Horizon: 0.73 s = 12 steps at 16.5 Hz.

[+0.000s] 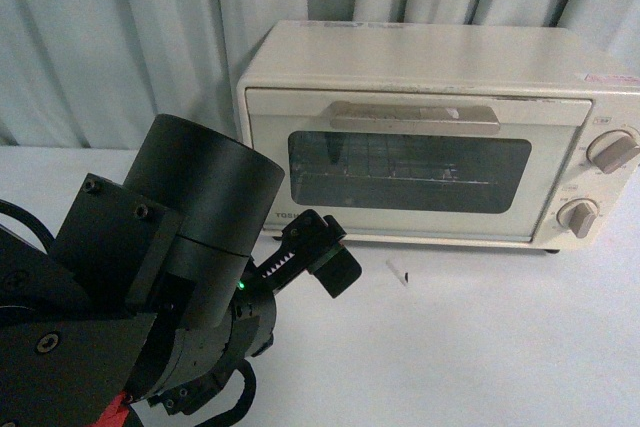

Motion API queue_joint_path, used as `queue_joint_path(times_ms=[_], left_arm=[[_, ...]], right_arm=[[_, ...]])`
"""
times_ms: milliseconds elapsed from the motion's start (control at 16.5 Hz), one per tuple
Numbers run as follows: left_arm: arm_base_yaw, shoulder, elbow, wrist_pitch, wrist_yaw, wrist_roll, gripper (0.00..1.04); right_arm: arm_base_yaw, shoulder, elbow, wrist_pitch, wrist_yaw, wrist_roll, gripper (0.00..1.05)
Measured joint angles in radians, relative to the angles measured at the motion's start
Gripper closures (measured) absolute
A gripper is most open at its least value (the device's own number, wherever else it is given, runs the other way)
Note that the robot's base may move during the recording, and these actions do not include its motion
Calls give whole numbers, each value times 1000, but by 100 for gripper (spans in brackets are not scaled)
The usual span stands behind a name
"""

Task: Open oven

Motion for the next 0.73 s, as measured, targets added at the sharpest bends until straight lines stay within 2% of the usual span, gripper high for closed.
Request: queue_joint_path(times_ms=[181, 725], left_arm=[[0, 0, 0, 0, 0, 0, 7], [-2, 0, 0, 0, 1, 0, 7]], right_arm=[[39, 185, 89, 31, 53, -14, 103], [145, 510, 303, -5, 87, -69, 103]])
